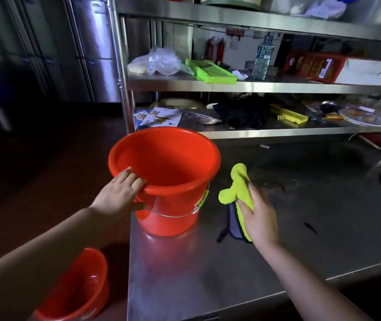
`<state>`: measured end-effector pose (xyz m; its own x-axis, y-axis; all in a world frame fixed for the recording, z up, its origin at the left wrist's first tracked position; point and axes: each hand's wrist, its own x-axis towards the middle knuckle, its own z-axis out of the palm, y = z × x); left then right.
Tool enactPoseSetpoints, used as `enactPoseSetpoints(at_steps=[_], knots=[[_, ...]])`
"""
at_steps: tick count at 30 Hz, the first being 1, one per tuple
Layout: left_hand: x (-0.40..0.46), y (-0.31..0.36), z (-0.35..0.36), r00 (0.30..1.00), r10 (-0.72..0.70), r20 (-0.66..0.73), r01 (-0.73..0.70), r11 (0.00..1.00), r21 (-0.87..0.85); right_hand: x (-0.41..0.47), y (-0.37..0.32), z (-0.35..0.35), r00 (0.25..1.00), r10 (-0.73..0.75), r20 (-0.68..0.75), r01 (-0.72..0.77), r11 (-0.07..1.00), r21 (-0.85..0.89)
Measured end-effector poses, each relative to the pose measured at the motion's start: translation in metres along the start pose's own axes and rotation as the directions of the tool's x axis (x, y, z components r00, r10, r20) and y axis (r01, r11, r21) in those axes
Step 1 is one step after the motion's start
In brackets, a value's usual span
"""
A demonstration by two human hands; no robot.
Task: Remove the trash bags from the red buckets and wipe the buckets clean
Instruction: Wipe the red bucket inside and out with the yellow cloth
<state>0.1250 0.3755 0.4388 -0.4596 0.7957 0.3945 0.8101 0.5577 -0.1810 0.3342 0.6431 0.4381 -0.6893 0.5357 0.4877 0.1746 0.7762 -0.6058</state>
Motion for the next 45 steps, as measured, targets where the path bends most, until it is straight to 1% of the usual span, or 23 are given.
enactPoseSetpoints(at_steps=[3, 5, 6, 9, 12, 14, 16, 18, 20, 21, 23, 25, 28, 30, 32, 33, 34, 35, 37, 39, 40, 42, 45], knots=[[0.010, -0.001, -0.015, 0.986, 0.163, 0.027, -0.165, 0.982, 0.088, -0.010, 0.001, -0.004, 1.000, -0.009, 0.009, 0.010, 1.000, -0.027], [0.013, 0.000, -0.019, 0.966, 0.247, 0.072, -0.256, 0.955, 0.150, -0.015, 0.000, -0.007, 1.000, 0.006, 0.007, -0.006, 0.999, -0.050], [0.012, 0.000, -0.020, 0.957, 0.280, 0.069, -0.288, 0.943, 0.168, -0.018, 0.000, -0.009, 1.000, 0.012, 0.003, -0.012, 0.998, -0.059], [0.009, -0.008, -0.020, 0.940, 0.340, -0.020, -0.331, 0.927, 0.177, -0.026, -0.008, -0.010, 1.000, 0.027, -0.013, -0.028, 0.998, -0.064], [0.018, -0.014, -0.025, 0.918, 0.369, -0.148, -0.351, 0.927, 0.134, -0.029, -0.021, -0.007, 0.999, 0.025, -0.025, -0.027, 0.996, -0.084], [0.028, -0.019, -0.034, 0.926, 0.322, -0.198, -0.326, 0.945, 0.014, -0.028, -0.033, -0.008, 0.999, 0.018, -0.045, -0.022, 0.995, -0.101], [0.040, -0.024, -0.051, 0.956, 0.207, -0.206, -0.242, 0.957, -0.160, -0.026, -0.048, -0.011, 0.996, -0.021, -0.083, 0.011, 0.993, -0.116], [0.050, -0.029, -0.066, 0.982, 0.059, -0.178, -0.118, 0.930, -0.347, -0.024, -0.064, -0.014, 0.990, -0.085, -0.112, 0.069, 0.989, -0.133], [0.059, -0.034, -0.073, 0.987, -0.072, -0.143, 0.000, 0.895, -0.447, -0.024, -0.083, -0.017, 0.984, -0.150, -0.092, 0.138, 0.982, -0.125], [0.062, -0.035, -0.075, 0.986, -0.116, -0.118, 0.045, 0.876, -0.480, -0.025, -0.093, -0.018, 0.981, -0.183, -0.066, 0.175, 0.978, -0.116], [0.067, -0.037, -0.077, 0.986, -0.165, -0.033, 0.119, 0.820, -0.560, -0.026, -0.113, -0.015, 0.973, -0.232, 0.002, 0.231, 0.966, -0.114], [0.071, -0.038, -0.075, 0.983, -0.168, 0.075, 0.174, 0.718, -0.674, -0.026, -0.130, -0.009, 0.965, -0.253, 0.069, 0.261, 0.956, -0.137], [0.073, -0.035, -0.064, 0.968, -0.122, 0.220, 0.251, 0.529, -0.810, -0.016, -0.151, 0.008, 0.964, -0.235, 0.122, 0.256, 0.945, -0.201], [0.073, -0.033, -0.052, 0.950, -0.072, 0.304, 0.302, 0.462, -0.834, -0.007, -0.163, 0.018, 0.958, -0.244, 0.152, 0.273, 0.936, -0.223], [0.073, -0.030, -0.042, 0.937, -0.030, 0.348, 0.327, 0.429, -0.842, 0.002, -0.172, 0.026, 0.953, -0.259, 0.158, 0.293, 0.921, -0.256], [0.074, -0.028, -0.038, 0.937, -0.017, 0.349, 0.329, 0.386, -0.862, 0.007, -0.175, 0.028, 0.958, -0.240, 0.155, 0.276, 0.919, -0.282], [0.076, -0.028, -0.034, 0.935, -0.017, 0.353, 0.339, 0.322, -0.884, 0.011, -0.177, 0.030, 0.960, -0.225, 0.168, 0.268, 0.911, -0.314], [0.077, -0.028, -0.030, 0.933, -0.023, 0.358, 0.352, 0.251, -0.902, 0.015, -0.176, 0.033, 0.951, -0.224, 0.213, 0.289, 0.890, -0.354], [0.077, -0.029, -0.026, 0.923, -0.014, 0.385, 0.383, 0.153, -0.911, 0.021, -0.168, 0.040, 0.912, -0.190, 0.364, 0.337, 0.853, -0.398], [0.074, -0.032, -0.019, 0.915, 0.032, 0.403, 0.400, 0.071, -0.914, 0.024, -0.159, 0.048, 0.862, -0.058, 0.504, 0.281, 0.881, -0.379], [0.072, -0.034, -0.015, 0.912, 0.054, 0.407, 0.406, 0.030, -0.913, 0.026, -0.156, 0.051, 0.843, -0.007, 0.539, 0.233, 0.906, -0.353], [0.071, -0.036, -0.011, 0.900, 0.070, 0.431, 0.432, -0.009, -0.902, 0.032, -0.155, 0.056, 0.830, 0.030, 0.557, 0.180, 0.931, -0.318], [0.075, -0.038, -0.004, 0.891, 0.056, 0.451, 0.451, 0.016, -0.892, 0.049, -0.162, 0.057, 0.847, 0.002, 0.532, 0.205, 0.921, -0.330]])
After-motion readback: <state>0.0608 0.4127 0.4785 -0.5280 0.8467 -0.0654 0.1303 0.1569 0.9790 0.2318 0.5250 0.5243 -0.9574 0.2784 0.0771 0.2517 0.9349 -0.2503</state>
